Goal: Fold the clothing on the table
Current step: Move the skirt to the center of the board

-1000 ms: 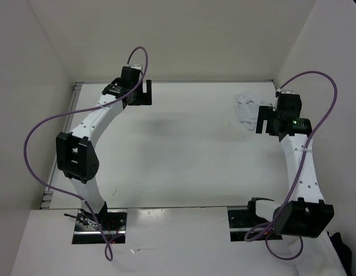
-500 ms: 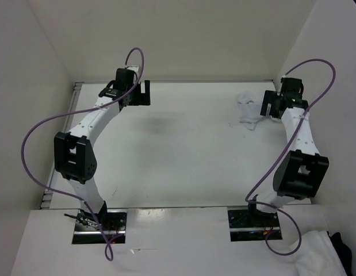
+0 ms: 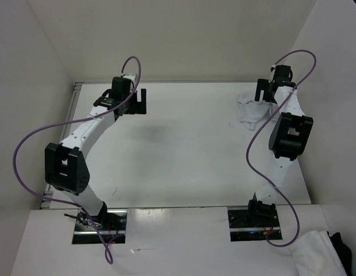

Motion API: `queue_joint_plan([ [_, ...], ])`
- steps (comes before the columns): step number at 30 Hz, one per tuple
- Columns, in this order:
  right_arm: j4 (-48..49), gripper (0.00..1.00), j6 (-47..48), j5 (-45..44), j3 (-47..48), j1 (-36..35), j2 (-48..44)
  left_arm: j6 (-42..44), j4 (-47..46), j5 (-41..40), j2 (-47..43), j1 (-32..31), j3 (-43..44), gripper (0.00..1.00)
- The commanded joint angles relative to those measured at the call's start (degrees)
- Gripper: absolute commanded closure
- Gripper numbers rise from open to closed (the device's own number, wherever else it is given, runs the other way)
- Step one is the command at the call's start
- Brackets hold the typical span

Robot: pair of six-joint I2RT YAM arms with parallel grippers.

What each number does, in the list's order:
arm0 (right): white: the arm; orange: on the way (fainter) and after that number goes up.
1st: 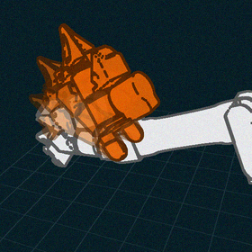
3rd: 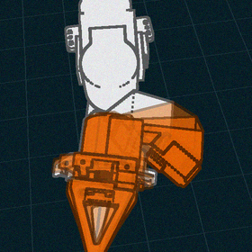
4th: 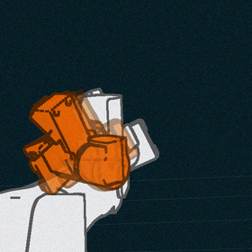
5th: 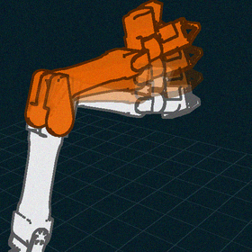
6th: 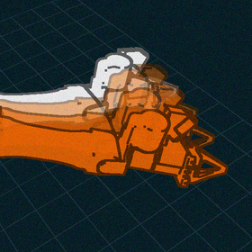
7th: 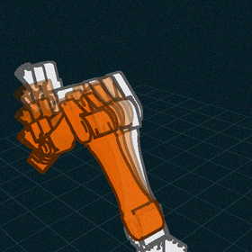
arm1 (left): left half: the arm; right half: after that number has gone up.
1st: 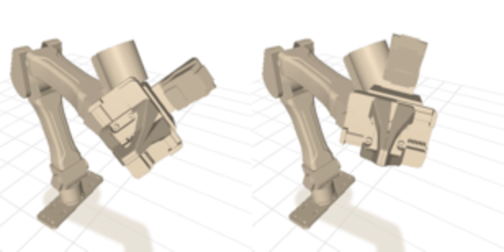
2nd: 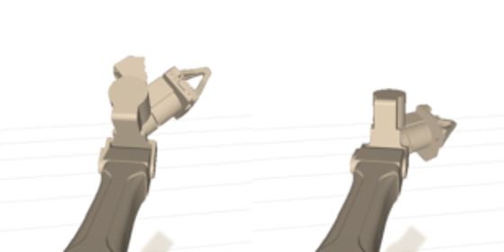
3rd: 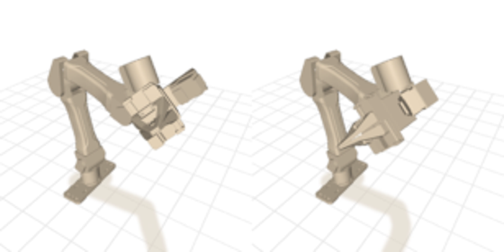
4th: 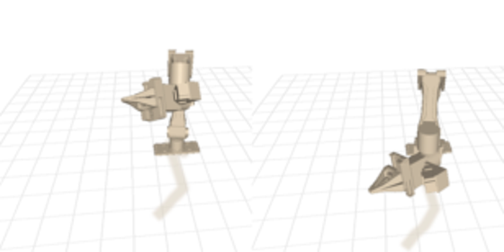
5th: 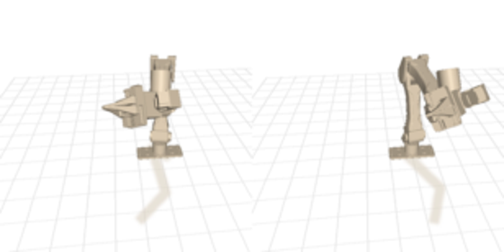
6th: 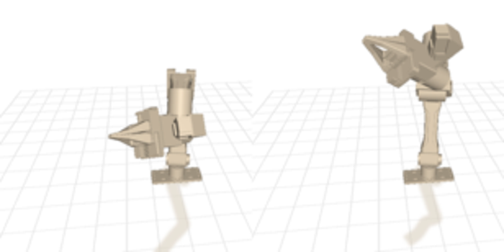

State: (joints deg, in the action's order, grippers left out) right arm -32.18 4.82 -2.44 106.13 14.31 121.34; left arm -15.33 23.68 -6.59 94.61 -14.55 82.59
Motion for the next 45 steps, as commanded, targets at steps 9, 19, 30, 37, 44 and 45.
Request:
queue_joint_plan([
  [9, -2.96, 0.69, 3.88, 6.65, 3.04, 0.46, 5.75, -3.48, 2.51, -2.63, -4.08, -0.13, -1.99, 0.0],
  [19, -9.82, 1.0, 2.83, 31.76, 3.03, -0.24, -1.97, -3.48, 1.46, -2.64, -4.61, -0.13, -3.22, 0.0],
  [30, -30.11, 0.01, 24.24, 47.13, -6.76, -6.82, -21.41, -1.02, -3.73, -5.71, -6.72, -1.98, -6.73, 0.0],
  [37, -30.58, 0.01, 22.1, 36.07, -11.21, 2.99, -26.4, -1.89, -3.99, 0.08, -1.01, -4.61, -4.46, 0.0],
  [44, -28.9, 0.01, 19.44, 38.3, -14.46, 3.01, -27.65, -15.41, -17.95, 30.89, 7.68, -6.02, -3.32, 0.0],
  [45, -28.9, 0.01, 19.44, 38.99, -15.33, 3.62, -27.65, -18.3, -17.97, 35.29, 12.92, -6.02, -1.74, 0.0],
])
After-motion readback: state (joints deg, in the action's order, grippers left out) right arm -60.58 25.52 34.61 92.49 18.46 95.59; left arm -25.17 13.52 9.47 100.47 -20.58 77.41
